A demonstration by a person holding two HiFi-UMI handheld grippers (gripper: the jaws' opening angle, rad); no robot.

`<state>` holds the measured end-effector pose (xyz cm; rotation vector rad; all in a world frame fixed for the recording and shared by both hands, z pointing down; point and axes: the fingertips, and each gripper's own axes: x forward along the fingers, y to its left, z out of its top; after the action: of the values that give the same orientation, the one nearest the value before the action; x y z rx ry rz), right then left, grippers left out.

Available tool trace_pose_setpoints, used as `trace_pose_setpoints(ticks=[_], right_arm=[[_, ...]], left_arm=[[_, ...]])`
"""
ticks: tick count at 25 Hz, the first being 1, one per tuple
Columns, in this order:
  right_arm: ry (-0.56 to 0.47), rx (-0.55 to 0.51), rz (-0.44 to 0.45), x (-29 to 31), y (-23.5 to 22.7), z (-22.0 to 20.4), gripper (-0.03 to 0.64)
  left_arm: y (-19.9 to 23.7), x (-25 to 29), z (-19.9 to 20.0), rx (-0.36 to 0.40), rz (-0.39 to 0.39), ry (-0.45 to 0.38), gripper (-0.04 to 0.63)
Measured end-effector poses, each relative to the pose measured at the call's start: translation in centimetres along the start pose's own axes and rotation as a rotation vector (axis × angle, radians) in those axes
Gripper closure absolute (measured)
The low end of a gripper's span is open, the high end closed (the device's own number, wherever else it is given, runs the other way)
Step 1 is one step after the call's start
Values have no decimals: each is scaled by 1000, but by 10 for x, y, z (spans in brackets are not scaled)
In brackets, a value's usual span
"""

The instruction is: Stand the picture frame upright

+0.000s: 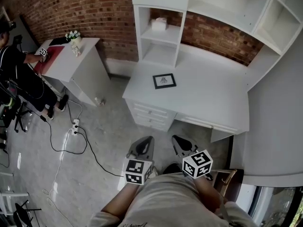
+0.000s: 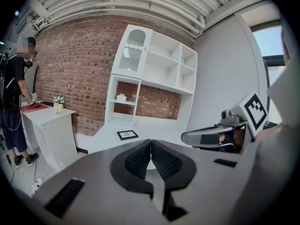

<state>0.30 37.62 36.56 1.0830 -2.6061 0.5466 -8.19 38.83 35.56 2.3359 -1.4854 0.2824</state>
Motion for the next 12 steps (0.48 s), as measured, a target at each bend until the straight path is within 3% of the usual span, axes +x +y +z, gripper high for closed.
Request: trace_pose_setpoints(ticks=[12], right_arm=[[-6,-57,18,16,-10,3,588]], left_arm=[[10,27,4,3,-3,11,580]])
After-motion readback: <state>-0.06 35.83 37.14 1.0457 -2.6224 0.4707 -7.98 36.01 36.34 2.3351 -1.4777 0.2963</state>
